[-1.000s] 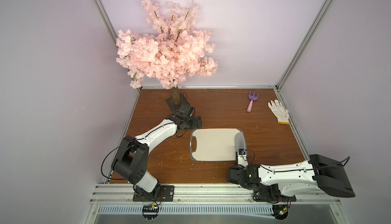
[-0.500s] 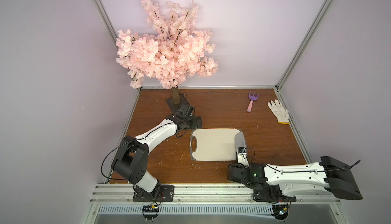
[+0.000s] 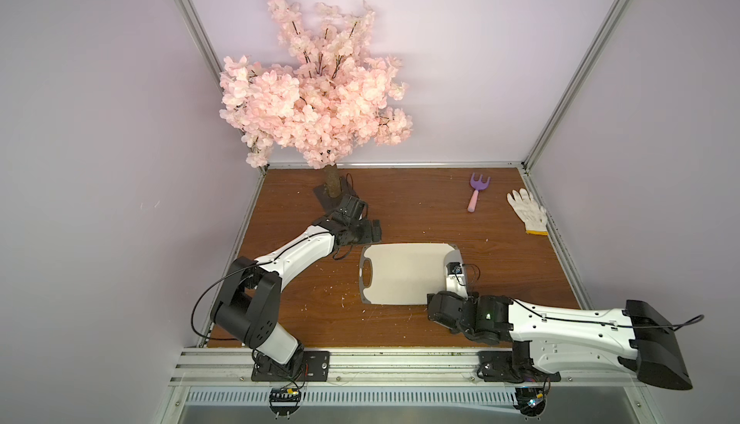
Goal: Align the knife with the edge of the cutting board
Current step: Place the knife at the edge of the cutting board, then reset both arms
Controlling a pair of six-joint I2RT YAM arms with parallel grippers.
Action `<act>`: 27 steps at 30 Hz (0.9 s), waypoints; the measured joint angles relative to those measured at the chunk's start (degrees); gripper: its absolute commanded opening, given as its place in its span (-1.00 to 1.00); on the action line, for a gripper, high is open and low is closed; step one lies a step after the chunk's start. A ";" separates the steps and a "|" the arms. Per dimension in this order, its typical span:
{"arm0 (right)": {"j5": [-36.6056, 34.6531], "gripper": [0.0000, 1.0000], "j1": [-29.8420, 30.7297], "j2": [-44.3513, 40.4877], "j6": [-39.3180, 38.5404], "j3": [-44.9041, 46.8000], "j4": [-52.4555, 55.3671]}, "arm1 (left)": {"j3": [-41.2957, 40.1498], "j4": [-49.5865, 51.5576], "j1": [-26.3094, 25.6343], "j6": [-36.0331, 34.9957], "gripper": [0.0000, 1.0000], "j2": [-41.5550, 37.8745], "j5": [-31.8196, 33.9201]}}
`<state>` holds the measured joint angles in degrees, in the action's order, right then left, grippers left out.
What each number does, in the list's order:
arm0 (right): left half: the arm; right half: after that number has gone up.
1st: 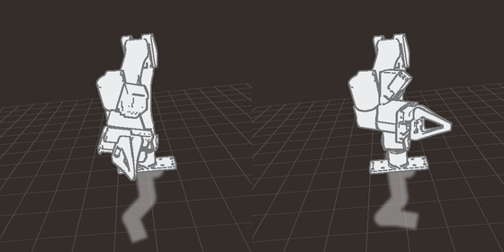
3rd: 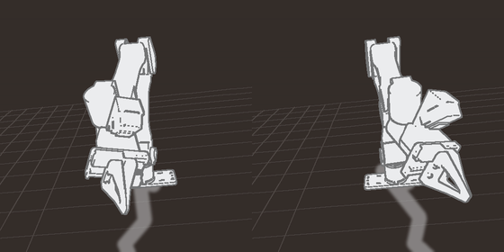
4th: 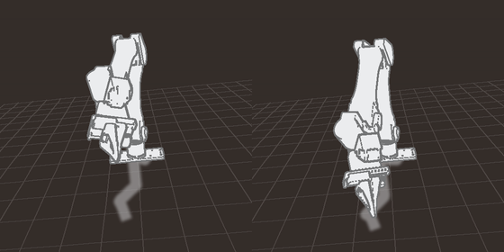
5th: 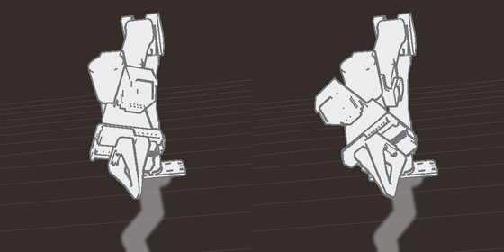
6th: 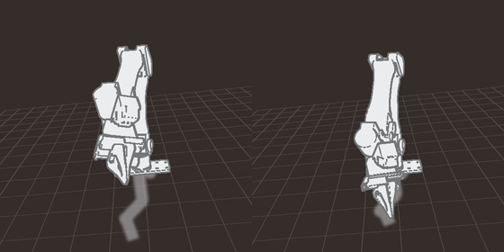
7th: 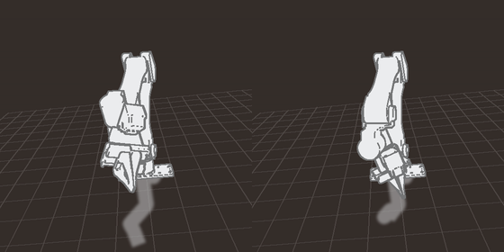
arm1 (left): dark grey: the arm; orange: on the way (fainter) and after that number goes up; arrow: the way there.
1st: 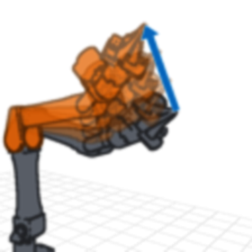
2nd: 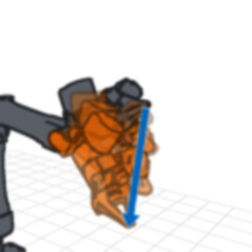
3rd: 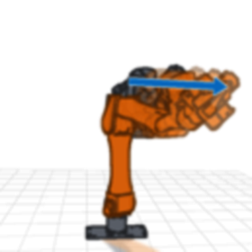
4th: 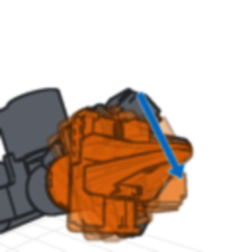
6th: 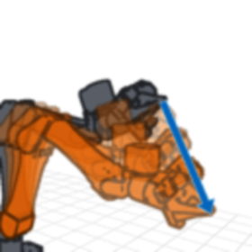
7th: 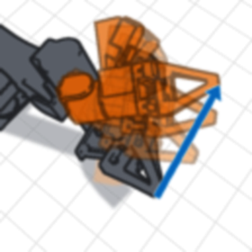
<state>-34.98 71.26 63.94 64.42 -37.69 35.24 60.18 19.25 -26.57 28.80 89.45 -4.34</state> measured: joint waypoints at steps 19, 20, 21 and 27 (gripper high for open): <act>6.01 0.98 -30.67 -4.55 -27.71 -7.67 -9.73 | -3.91 -5.40 7.39 -0.66 0.99 -8.46 10.69; 6.29 0.98 -32.96 -4.55 -28.96 -7.72 -11.21 | -4.39 -6.16 8.24 -0.63 0.99 -8.94 11.54; 6.60 0.99 -35.10 -4.55 -30.03 -7.72 -12.41 | -4.96 -7.08 9.09 -0.61 0.99 -9.44 12.50; 9.14 0.99 -46.34 -6.73 -36.61 -2.32 -25.64 | -12.41 -15.98 12.85 -0.15 0.99 -13.16 20.81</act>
<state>-25.85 24.93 57.21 27.81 -40.01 9.61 47.77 3.27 -13.72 28.64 76.29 16.47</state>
